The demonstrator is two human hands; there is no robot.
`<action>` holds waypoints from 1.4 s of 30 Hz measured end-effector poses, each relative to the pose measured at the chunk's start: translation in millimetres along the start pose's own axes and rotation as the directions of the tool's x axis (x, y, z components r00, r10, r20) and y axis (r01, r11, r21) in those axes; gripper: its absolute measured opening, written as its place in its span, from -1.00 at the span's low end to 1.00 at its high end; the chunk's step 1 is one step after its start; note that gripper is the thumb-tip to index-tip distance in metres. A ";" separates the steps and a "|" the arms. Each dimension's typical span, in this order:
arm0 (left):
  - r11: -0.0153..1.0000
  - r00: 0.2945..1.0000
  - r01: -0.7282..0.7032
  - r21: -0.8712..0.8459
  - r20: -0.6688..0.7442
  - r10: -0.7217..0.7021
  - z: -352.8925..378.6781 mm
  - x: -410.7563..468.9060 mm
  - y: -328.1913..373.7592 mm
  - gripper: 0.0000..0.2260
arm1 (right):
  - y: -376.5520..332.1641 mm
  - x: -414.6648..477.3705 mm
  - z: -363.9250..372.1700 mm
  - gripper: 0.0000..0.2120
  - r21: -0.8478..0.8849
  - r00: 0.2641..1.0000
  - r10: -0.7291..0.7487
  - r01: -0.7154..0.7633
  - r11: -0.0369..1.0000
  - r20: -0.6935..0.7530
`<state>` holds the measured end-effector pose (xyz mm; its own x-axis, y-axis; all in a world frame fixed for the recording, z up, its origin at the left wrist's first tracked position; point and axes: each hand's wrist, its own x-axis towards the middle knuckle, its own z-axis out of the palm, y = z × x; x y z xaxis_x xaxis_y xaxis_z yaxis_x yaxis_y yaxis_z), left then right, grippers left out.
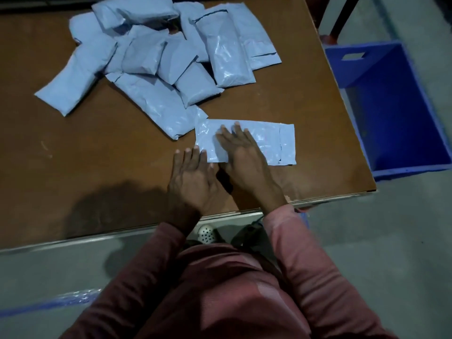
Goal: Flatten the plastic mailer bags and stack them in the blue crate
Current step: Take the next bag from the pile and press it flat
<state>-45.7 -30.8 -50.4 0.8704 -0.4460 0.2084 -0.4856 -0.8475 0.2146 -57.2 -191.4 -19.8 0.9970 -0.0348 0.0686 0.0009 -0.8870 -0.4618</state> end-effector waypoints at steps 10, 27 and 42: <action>0.994 0.998 -0.053 0.097 -0.012 0.054 6.0 -1.8 -2.8 -0.55 | -3.2 32.8 24.6 -0.44 0.039 0.999 -0.032 0.031 0.999 0.025; 0.984 0.977 -0.169 -0.057 0.122 0.175 15.9 75.0 10.8 -0.35 | 49.8 -21.4 -23.9 -0.47 -0.139 0.944 0.263 -0.293 0.946 -0.200; 0.978 0.975 -0.208 -0.023 0.076 0.209 29.9 76.4 7.5 -0.47 | 62.2 -20.1 -4.0 -0.41 -0.281 0.925 0.345 -0.377 0.883 -0.158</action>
<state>19.6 -79.9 -61.4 0.7535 -0.6337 0.1754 -0.6574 -0.7296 0.1884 -77.5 -247.7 -46.4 0.9107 -0.4107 0.0435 -0.3966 -0.8991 -0.1853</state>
